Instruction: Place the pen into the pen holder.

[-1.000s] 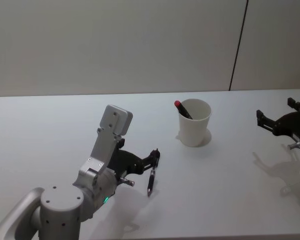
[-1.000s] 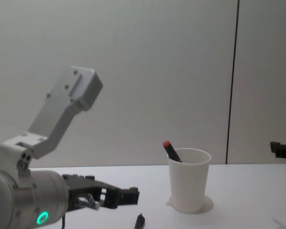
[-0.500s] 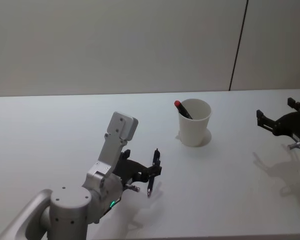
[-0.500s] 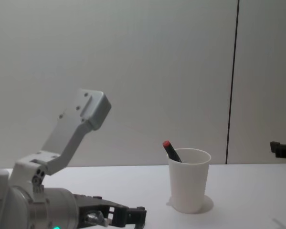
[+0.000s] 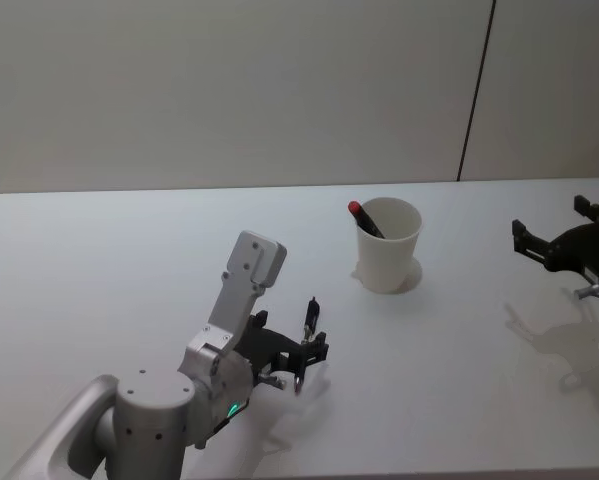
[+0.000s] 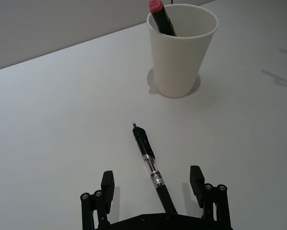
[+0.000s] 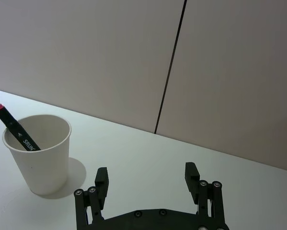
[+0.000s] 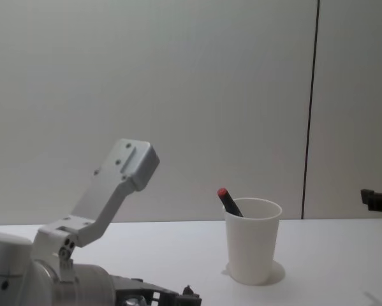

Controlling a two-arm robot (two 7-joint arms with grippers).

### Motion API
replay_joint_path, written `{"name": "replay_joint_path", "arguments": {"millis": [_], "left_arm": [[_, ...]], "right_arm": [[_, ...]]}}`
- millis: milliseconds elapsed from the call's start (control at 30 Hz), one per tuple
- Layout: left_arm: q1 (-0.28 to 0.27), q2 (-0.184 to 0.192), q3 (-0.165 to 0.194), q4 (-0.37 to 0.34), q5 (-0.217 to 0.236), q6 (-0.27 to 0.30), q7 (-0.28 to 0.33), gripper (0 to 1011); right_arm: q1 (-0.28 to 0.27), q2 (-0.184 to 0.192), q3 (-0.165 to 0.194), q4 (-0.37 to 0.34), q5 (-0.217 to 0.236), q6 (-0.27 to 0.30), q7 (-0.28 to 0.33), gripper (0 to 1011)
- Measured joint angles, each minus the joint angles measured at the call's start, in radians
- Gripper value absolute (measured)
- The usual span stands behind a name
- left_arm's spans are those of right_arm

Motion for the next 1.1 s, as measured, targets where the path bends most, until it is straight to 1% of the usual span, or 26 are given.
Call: {"name": "replay_joint_path", "arguments": {"millis": [533,1100], "left_arm": [[-0.035,-0.027,0.006,0.073,0.05,0.03,-0.048,1004],[-0.06,-0.047,0.01,0.118,0.095,0.048,-0.069,1004]], "right_arm": [[0.0,0.0,0.0,0.0,0.0,0.0,0.0,1002],[0.0,0.0,0.0,0.0,0.0,0.0,0.0,1002]]}}
